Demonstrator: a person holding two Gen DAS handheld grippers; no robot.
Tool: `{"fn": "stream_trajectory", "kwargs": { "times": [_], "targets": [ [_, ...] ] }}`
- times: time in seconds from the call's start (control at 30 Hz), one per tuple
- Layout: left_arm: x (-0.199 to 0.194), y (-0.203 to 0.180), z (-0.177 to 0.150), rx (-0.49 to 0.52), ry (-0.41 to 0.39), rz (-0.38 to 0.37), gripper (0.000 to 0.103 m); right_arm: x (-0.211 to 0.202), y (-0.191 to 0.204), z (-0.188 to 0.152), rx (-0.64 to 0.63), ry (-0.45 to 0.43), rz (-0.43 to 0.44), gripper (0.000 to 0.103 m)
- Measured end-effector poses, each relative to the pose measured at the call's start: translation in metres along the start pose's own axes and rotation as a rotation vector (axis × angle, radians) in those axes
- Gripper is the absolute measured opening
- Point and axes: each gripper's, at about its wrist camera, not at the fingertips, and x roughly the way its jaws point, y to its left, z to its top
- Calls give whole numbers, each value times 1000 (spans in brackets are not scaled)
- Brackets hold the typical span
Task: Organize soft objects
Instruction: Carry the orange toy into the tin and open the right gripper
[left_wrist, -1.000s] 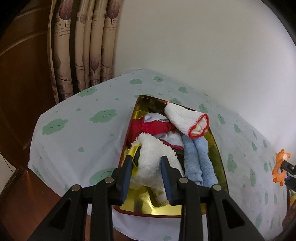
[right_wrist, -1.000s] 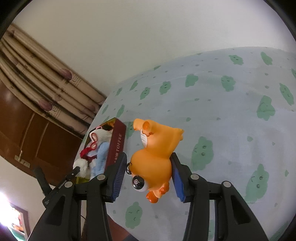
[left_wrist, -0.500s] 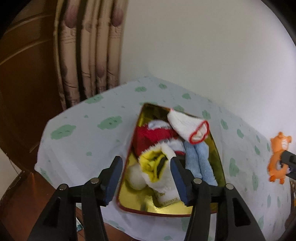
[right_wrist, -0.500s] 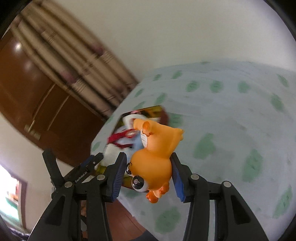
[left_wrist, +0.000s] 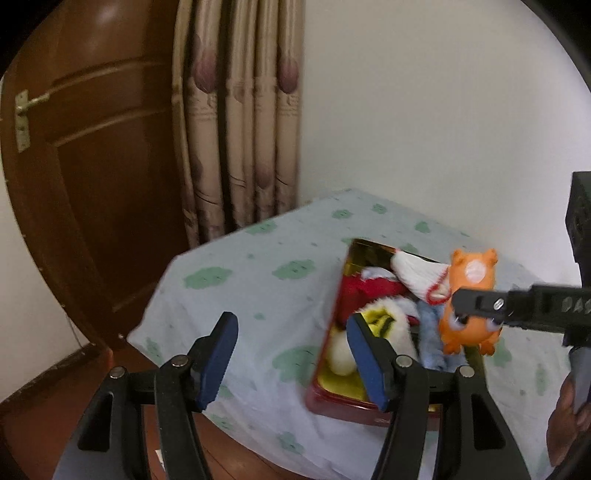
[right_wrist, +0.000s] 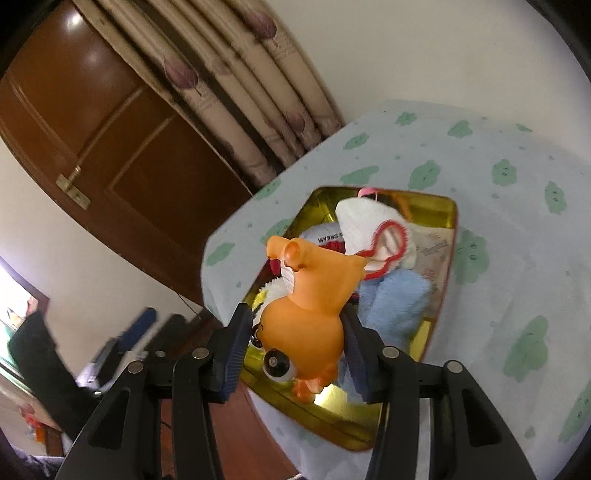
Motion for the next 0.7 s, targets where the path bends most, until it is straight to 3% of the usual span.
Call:
{"fn": "stream_trajectory", "kwargs": {
  "times": [0.23, 0.7],
  "targets": [
    [19, 10, -4, -11, 67, 3, 63, 30, 1, 0, -10, 42, -35, 46],
    [32, 10, -8, 3, 105, 10, 63, 50, -5, 1, -5, 20, -84, 48]
  ]
}}
